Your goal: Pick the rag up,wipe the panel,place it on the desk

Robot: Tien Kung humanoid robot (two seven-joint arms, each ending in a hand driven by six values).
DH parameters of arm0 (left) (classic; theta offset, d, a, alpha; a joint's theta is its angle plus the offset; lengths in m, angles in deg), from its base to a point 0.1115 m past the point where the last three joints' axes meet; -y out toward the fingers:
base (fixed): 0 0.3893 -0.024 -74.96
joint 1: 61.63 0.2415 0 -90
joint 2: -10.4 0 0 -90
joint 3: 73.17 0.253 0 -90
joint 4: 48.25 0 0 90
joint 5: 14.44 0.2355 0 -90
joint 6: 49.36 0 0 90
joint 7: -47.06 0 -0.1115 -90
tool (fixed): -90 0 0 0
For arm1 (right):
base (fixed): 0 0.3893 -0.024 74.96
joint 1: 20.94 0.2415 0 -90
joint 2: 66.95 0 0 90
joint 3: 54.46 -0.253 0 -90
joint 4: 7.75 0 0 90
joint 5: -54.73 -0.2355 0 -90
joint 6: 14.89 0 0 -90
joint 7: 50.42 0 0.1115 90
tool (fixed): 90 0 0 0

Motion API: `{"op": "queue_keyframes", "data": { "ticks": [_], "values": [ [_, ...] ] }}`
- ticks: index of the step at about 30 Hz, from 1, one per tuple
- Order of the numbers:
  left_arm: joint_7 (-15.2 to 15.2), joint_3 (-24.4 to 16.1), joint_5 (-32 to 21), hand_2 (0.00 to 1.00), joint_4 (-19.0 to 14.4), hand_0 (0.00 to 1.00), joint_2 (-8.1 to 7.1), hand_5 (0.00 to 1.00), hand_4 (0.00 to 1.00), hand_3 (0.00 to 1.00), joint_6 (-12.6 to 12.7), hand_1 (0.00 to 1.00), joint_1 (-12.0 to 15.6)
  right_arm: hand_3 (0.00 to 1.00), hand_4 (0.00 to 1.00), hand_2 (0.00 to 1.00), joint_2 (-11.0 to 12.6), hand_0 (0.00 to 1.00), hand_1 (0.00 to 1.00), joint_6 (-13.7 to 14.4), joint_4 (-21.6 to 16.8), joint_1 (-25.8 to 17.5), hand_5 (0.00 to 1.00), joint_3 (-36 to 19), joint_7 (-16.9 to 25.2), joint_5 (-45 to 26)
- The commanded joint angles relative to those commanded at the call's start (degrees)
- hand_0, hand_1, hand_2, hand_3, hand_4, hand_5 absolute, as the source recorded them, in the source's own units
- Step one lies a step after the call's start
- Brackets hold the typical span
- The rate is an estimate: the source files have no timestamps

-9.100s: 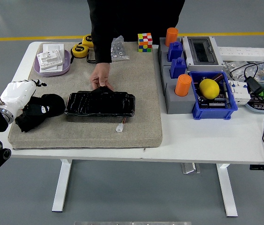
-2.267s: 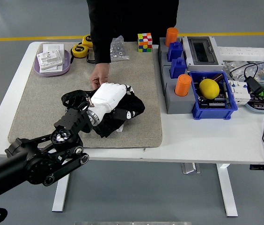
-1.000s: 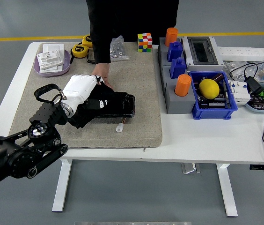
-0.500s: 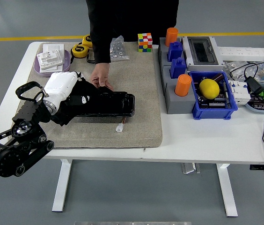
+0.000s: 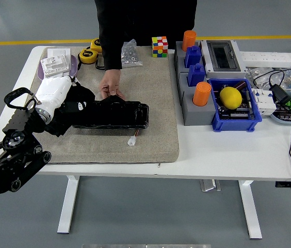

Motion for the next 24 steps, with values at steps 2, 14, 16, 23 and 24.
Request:
{"op": "queue_keyframes", "data": {
  "ticks": [2,14,16,23,24],
  "values": [
    [-0.03,-0.08,-0.07,0.406,0.06,0.266,0.1,0.002,0.002,0.248,0.06,0.094,0.08,0.619,0.998,0.643,0.01,0.687,0.461,0.02,-0.01,0.05,0.682,-0.02,0.01,0.01],
    [0.14,2.74,-1.29,0.405,-0.21,0.265,1.86,0.002,0.002,0.245,0.07,0.093,-1.7,0.618,0.998,0.643,0.2,0.687,0.462,-0.13,-0.02,0.24,0.682,0.26,-0.03,-0.02],
    [0.22,3.73,-1.62,0.405,-0.28,0.265,2.69,0.002,0.002,0.245,0.01,0.093,-2.29,0.618,0.998,0.643,0.25,0.687,0.462,-0.11,-0.08,0.36,0.682,0.43,0.06,-0.12],
    [0.36,6.51,-2.14,0.406,-1.29,0.263,3.33,0.002,0.002,0.245,-0.18,0.093,-3.24,0.618,0.998,0.643,0.44,0.687,0.462,-0.01,-0.29,0.69,0.682,0.61,0.16,-0.14],
    [0.4,6.89,-2.23,0.405,-1.44,0.263,3.31,0.002,0.002,0.245,-0.21,0.093,-3.35,0.618,0.998,0.643,0.46,0.687,0.461,-0.05,-0.28,0.69,0.682,0.57,0.13,-0.09]
  ]
}}
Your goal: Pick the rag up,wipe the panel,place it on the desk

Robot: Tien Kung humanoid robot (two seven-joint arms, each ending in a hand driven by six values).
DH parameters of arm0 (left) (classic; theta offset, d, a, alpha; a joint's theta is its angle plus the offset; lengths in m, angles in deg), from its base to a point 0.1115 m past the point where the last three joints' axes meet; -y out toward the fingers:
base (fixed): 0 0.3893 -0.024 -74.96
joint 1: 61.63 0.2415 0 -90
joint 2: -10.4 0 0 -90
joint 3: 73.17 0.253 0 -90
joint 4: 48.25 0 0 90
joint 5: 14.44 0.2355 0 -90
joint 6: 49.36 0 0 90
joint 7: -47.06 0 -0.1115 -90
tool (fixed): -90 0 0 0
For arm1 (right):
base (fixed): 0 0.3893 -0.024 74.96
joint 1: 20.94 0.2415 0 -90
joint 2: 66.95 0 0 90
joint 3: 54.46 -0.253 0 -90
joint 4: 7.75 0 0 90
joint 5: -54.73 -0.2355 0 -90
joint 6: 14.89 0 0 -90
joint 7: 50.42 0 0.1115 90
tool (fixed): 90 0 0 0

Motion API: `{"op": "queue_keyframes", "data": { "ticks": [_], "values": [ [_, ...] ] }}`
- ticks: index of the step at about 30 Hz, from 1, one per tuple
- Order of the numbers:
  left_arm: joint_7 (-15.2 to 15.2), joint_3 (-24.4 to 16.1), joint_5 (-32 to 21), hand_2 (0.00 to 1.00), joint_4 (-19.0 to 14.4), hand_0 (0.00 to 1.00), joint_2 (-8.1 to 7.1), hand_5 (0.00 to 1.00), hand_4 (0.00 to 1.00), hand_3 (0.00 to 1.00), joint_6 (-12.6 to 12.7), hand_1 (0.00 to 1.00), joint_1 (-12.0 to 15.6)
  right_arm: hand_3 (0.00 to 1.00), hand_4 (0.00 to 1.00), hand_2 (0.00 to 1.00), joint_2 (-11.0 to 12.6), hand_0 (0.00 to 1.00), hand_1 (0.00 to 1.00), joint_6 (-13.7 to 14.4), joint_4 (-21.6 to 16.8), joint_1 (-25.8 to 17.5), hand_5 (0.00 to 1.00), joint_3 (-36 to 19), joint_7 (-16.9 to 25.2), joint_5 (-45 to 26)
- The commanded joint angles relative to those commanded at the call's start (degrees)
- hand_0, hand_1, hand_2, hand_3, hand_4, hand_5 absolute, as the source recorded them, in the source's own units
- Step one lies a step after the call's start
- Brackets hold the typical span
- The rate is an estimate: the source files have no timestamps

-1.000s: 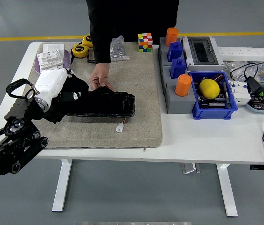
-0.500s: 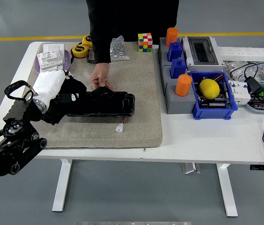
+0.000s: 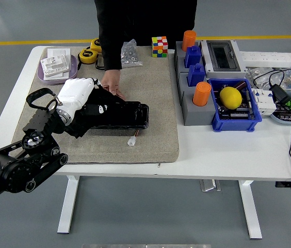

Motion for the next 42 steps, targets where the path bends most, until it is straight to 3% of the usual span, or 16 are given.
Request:
{"op": "queue_keyframes", "data": {
  "ticks": [9,15,33,42],
  "values": [
    [0.4,2.46,-0.6,0.405,-1.32,0.264,0.83,0.002,0.002,0.245,-0.22,0.093,-1.06,0.618,0.998,0.642,0.12,0.687,0.461,-0.22,0.1,0.08,0.683,-0.01,-0.16,0.12],
    [0.66,5.19,-1.36,0.406,-2.2,0.264,2.38,0.002,0.002,0.246,-0.39,0.093,-2.7,0.618,0.998,0.643,0.44,0.687,0.46,-0.19,0.07,0.31,0.683,0.37,-0.25,0.04],
    [1.24,12.33,-2.71,0.404,-4.33,0.262,5.22,0.002,0.002,0.246,-0.8,0.092,-5.82,0.618,0.998,0.643,0.33,0.686,0.461,-0.42,0.19,0.58,0.681,1.02,-0.24,-0.03],
    [1.35,13.7,-2.51,0.405,-4.97,0.263,5.76,0.002,0.002,0.248,-0.5,0.092,-6.26,0.618,0.998,0.643,0.43,0.686,0.461,-0.45,0.25,0.63,0.683,0.97,-0.42,0.04]
  ]
}}
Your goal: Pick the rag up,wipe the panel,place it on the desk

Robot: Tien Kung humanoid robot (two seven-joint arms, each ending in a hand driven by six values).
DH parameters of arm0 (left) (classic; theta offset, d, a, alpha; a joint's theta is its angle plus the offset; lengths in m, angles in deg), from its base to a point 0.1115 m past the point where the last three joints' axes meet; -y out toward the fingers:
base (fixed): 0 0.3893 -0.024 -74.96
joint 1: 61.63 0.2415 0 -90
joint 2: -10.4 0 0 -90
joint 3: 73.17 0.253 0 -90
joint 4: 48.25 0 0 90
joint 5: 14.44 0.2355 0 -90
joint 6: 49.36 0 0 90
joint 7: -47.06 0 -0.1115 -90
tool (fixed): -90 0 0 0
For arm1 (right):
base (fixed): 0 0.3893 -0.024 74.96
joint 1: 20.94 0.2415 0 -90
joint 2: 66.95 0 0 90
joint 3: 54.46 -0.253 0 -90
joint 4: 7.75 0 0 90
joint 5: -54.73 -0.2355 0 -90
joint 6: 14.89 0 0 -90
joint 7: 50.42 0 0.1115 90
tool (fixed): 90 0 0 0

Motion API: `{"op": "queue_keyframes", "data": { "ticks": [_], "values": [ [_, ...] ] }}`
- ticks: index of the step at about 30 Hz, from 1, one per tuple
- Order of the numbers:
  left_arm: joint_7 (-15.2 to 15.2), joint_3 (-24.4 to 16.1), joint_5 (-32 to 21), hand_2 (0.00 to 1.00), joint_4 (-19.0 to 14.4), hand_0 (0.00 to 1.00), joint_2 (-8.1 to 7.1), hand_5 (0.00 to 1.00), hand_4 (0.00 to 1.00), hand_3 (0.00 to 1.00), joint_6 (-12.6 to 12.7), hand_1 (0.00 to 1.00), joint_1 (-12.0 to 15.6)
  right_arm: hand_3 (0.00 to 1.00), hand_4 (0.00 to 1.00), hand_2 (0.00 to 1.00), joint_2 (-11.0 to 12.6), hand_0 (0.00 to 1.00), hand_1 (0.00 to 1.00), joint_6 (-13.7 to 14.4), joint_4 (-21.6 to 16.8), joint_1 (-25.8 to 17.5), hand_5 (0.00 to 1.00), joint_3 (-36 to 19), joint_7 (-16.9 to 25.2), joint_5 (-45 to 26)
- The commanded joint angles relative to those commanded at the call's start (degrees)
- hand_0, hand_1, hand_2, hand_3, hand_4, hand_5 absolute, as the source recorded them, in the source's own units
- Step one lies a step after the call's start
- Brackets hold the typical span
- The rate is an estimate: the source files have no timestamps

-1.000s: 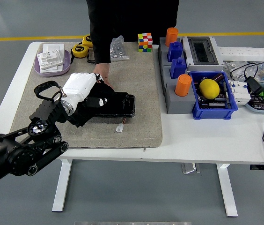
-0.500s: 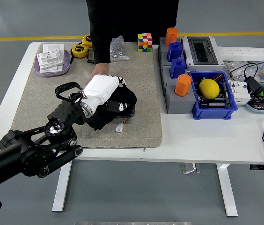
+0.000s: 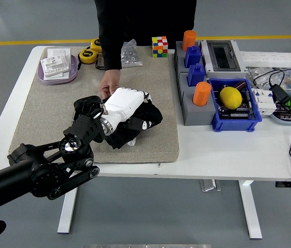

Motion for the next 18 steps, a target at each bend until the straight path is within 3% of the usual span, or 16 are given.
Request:
{"op": "queue_keyframes", "data": {
  "ticks": [8,18],
  "values": [
    [0.0,-0.14,-0.12,0.405,0.72,0.263,0.06,0.002,0.002,0.247,-0.01,0.092,0.06,0.618,0.998,0.643,0.0,0.686,0.461,0.17,-0.16,0.07,0.68,0.25,0.11,-0.11],
    [-0.05,-2.33,0.81,0.405,1.93,0.263,-1.28,0.002,0.002,0.248,0.11,0.093,1.05,0.618,0.998,0.643,0.04,0.686,0.461,0.29,-0.26,-0.12,0.68,-0.03,0.06,0.01]
  ]
}}
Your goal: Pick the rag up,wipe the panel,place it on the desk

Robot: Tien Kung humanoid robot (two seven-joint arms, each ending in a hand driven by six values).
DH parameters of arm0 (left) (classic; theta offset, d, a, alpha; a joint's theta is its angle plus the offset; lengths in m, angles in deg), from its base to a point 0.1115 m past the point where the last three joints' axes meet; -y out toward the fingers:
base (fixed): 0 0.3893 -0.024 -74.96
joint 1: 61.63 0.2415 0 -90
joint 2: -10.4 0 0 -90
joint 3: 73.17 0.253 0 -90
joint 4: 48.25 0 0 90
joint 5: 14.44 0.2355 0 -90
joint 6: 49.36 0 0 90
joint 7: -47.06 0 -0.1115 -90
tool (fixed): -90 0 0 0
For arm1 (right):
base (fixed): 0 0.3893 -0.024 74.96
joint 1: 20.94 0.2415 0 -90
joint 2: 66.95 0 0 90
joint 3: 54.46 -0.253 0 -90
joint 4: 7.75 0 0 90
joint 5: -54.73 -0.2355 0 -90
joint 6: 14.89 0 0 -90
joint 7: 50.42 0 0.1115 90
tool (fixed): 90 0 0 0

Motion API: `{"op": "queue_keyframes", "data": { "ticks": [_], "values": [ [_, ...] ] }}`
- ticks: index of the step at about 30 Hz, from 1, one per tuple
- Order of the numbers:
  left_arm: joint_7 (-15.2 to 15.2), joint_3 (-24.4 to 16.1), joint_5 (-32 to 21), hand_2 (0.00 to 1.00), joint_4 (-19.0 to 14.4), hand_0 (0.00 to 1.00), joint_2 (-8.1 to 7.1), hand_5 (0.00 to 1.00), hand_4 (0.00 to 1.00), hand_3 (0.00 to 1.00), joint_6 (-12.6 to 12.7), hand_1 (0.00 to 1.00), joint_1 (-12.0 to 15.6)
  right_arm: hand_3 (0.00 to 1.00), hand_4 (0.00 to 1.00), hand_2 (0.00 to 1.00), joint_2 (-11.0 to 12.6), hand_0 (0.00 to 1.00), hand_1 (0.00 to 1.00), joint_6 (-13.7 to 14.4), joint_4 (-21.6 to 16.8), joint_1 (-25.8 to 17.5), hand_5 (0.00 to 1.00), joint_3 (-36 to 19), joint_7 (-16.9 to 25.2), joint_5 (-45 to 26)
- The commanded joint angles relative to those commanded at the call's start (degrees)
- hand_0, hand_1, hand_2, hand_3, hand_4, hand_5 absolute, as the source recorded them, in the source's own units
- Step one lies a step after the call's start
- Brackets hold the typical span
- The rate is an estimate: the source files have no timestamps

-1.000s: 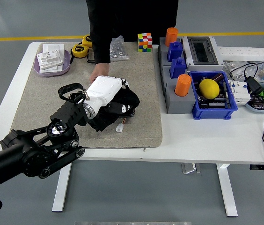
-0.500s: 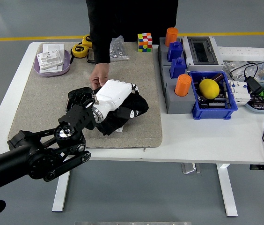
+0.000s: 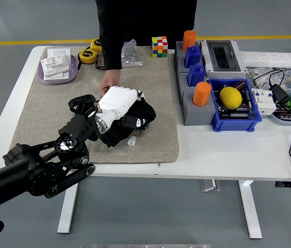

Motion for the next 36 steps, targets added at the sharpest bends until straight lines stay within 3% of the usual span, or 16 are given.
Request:
{"op": "queue_keyframes", "data": {
  "ticks": [36],
  "values": [
    [-0.92,-10.25,2.77,0.403,5.05,0.262,-6.18,0.002,0.002,0.247,0.69,0.092,4.61,0.618,0.998,0.643,-0.1,0.687,0.461,0.08,-0.04,-0.68,0.682,-1.7,-0.11,0.84]
  ]
}}
